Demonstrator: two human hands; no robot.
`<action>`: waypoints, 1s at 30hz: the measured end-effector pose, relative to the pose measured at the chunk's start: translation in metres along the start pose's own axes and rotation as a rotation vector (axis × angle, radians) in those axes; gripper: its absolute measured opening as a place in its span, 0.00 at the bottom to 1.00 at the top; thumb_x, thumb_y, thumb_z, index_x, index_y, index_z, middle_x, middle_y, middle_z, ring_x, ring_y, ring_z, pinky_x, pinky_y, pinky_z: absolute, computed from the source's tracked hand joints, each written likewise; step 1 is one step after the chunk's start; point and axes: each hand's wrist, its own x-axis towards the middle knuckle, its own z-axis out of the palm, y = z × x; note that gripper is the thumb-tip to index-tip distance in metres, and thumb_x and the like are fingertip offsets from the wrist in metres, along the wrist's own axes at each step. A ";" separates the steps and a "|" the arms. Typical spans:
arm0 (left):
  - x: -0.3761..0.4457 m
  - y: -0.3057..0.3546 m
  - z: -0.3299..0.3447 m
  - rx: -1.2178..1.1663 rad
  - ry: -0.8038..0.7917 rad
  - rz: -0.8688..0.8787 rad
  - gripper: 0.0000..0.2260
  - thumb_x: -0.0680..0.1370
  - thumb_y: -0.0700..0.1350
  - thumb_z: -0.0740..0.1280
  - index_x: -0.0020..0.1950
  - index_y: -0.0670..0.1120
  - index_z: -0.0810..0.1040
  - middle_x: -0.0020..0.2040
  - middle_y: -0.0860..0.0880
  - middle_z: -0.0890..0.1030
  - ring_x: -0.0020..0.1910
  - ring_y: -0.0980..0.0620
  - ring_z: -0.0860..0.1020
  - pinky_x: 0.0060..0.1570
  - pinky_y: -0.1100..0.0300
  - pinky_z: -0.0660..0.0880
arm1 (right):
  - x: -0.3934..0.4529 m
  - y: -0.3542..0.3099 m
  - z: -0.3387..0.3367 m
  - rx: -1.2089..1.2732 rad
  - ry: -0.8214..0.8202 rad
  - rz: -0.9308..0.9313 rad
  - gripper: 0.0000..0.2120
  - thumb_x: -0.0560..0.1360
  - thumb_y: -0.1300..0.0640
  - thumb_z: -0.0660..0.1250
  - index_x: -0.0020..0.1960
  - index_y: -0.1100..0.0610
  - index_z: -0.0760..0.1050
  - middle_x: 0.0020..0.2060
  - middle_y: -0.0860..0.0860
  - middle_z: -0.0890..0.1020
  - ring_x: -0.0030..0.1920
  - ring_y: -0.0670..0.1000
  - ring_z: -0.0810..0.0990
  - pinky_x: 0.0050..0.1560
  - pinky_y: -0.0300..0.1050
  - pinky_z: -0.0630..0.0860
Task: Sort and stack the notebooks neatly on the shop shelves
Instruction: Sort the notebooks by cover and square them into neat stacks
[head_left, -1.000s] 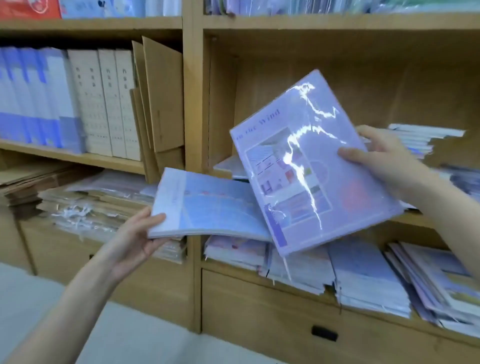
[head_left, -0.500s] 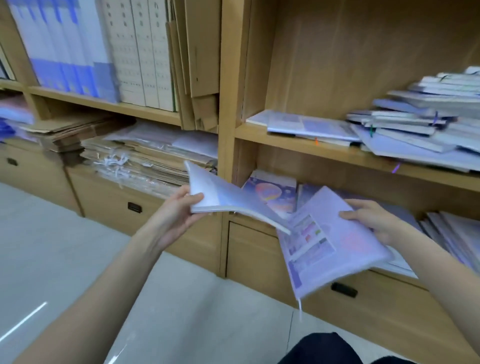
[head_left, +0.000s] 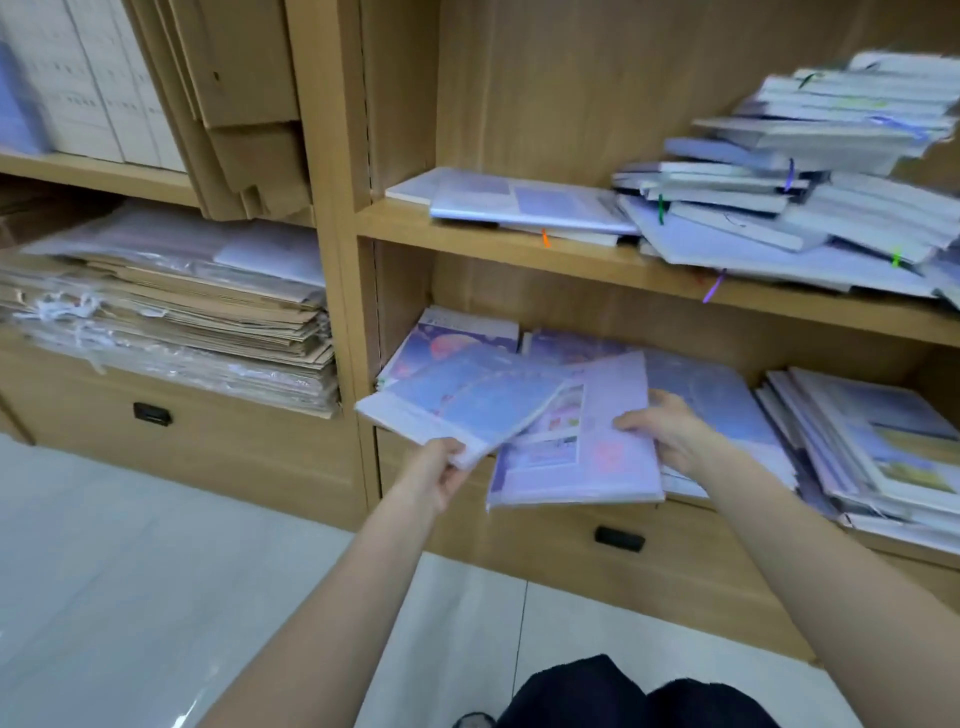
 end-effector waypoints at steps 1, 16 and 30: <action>0.003 -0.007 0.000 0.022 0.031 -0.015 0.08 0.77 0.31 0.57 0.43 0.39 0.72 0.24 0.48 0.79 0.22 0.55 0.78 0.27 0.64 0.77 | 0.000 0.008 -0.002 0.001 0.032 0.021 0.22 0.73 0.75 0.62 0.66 0.69 0.64 0.51 0.62 0.77 0.44 0.57 0.81 0.43 0.52 0.78; 0.005 0.020 0.015 -0.305 -0.248 0.338 0.21 0.79 0.31 0.54 0.65 0.51 0.68 0.61 0.47 0.77 0.58 0.49 0.77 0.49 0.55 0.79 | 0.045 0.020 -0.059 0.298 0.153 -0.167 0.25 0.76 0.69 0.63 0.71 0.58 0.64 0.58 0.58 0.77 0.51 0.57 0.79 0.53 0.54 0.76; 0.091 -0.010 0.040 0.301 0.194 0.091 0.04 0.81 0.37 0.57 0.50 0.37 0.70 0.42 0.41 0.76 0.31 0.50 0.78 0.35 0.59 0.79 | 0.099 0.073 -0.026 -1.074 -0.056 -0.261 0.29 0.72 0.43 0.68 0.71 0.45 0.64 0.73 0.52 0.59 0.71 0.60 0.58 0.68 0.51 0.59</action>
